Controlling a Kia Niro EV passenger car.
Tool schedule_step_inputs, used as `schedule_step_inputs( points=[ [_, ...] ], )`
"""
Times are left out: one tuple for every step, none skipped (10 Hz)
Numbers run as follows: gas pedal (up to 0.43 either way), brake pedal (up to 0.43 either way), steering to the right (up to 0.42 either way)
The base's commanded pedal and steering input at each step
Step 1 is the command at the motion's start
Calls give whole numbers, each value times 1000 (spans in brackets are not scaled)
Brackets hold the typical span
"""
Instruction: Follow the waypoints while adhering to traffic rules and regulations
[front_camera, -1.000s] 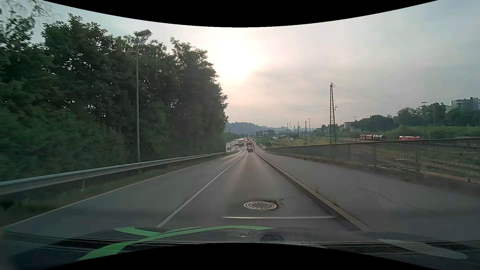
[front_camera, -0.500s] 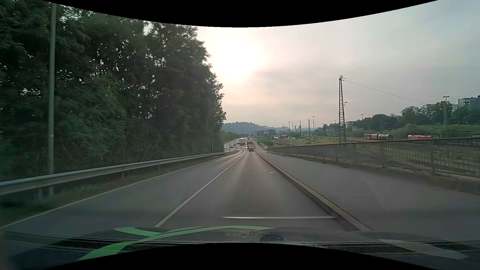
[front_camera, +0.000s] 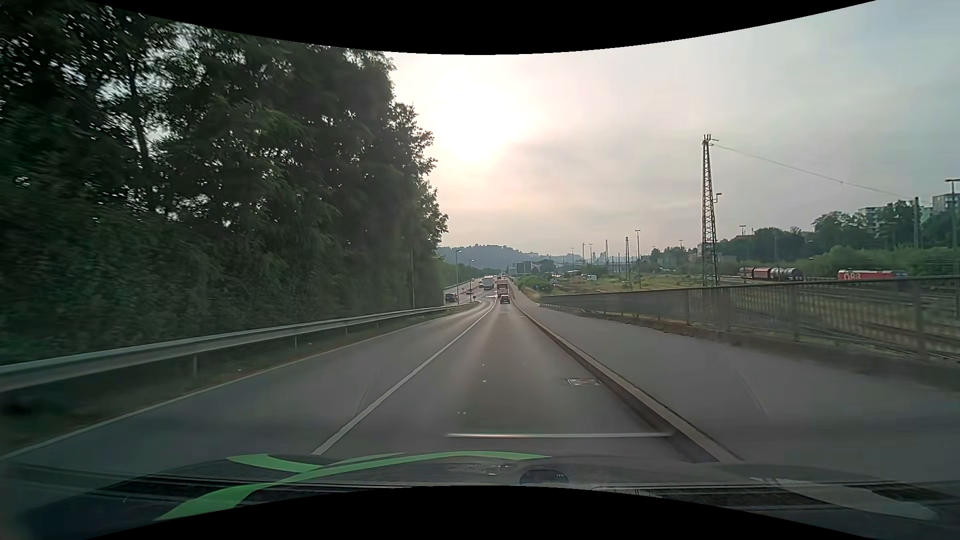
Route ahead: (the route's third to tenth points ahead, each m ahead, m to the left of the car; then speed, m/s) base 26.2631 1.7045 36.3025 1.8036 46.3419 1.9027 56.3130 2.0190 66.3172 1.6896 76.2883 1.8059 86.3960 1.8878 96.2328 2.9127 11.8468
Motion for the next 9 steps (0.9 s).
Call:
schedule_step_inputs(
  points=[
    [118,0,-5],
    [98,0,-5],
    [98,0,-5],
    [98,0,-5],
    [87,0,-5],
    [87,0,-5],
    [87,0,-4],
    [87,0,-4],
    [87,0,-4]
  ],
)
